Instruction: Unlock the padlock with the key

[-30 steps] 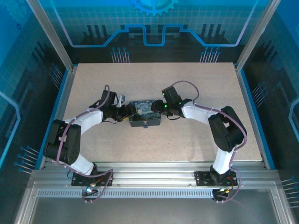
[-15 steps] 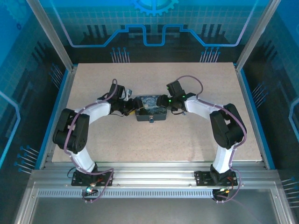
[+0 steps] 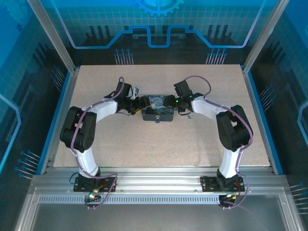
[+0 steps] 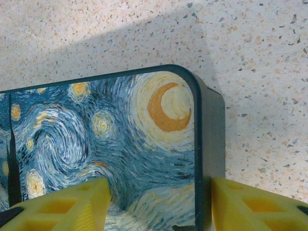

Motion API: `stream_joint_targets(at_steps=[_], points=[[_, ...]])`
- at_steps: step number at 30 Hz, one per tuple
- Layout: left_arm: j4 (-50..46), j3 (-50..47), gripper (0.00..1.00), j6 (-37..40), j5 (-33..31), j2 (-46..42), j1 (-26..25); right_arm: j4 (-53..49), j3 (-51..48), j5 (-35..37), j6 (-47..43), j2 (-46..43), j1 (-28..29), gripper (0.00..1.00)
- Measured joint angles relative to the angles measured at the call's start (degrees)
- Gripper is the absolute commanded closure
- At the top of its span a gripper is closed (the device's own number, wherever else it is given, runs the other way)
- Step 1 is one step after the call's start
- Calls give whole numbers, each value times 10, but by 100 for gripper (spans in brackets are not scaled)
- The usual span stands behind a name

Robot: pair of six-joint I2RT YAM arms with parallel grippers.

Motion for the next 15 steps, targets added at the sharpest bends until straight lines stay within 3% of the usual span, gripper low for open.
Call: stream_joint_targets(at_steps=[15], points=[[2, -23, 25, -2, -14, -25, -12, -15, 9, -11, -20, 2, 0, 30]])
